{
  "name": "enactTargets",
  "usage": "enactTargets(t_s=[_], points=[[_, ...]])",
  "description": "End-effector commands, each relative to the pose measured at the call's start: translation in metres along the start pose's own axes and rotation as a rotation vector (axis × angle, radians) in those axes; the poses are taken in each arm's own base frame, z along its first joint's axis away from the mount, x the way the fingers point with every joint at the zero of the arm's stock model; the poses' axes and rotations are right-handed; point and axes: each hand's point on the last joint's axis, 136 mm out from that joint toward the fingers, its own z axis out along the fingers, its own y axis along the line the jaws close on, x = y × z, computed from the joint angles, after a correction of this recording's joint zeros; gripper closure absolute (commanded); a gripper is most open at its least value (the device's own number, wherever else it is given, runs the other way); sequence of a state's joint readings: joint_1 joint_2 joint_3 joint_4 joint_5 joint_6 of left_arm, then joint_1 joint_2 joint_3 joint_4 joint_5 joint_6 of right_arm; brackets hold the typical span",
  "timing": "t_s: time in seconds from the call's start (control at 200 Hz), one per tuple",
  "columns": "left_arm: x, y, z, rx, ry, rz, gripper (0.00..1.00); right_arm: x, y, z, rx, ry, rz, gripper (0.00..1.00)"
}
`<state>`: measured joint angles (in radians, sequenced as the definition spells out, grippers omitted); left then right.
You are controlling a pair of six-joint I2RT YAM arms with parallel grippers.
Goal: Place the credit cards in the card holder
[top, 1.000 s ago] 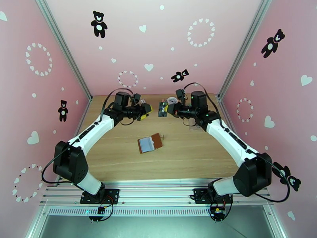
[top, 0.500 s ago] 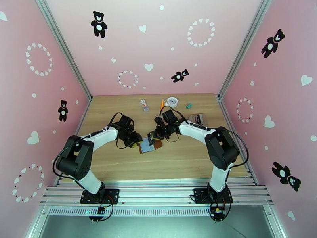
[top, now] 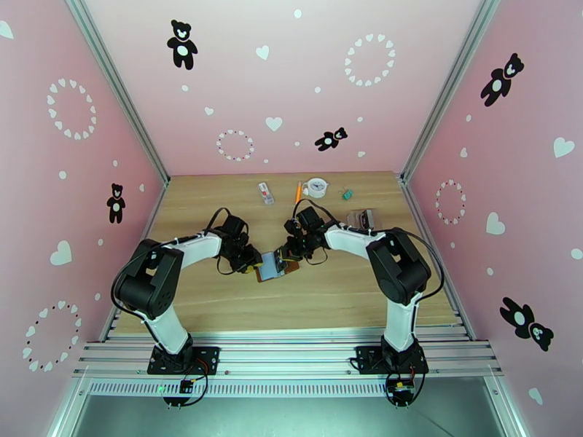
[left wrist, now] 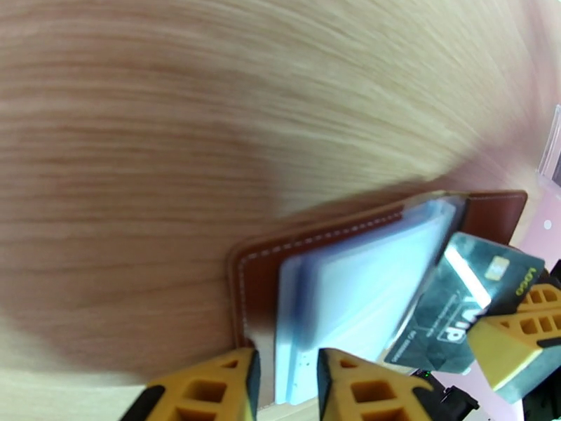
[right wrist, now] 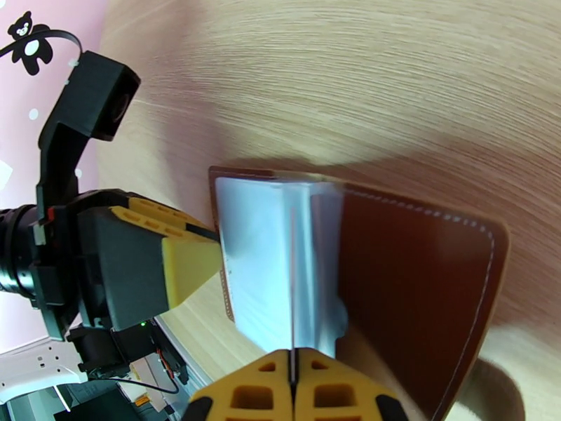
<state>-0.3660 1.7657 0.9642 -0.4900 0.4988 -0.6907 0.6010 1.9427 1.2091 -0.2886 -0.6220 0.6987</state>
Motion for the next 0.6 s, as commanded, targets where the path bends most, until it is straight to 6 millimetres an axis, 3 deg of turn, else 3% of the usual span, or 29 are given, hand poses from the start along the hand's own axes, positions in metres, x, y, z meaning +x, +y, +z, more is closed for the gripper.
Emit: enactTargets(t_s=[0.0, 0.596], points=[[0.005, 0.012, 0.009, -0.055, 0.043, 0.001, 0.73, 0.007, -0.01, 0.01, 0.006, 0.021, -0.004, 1.0], [0.004, 0.027, 0.013, -0.139, 0.056, -0.005, 0.74, 0.013, -0.016, 0.023, -0.033, 0.054, -0.019, 1.0]])
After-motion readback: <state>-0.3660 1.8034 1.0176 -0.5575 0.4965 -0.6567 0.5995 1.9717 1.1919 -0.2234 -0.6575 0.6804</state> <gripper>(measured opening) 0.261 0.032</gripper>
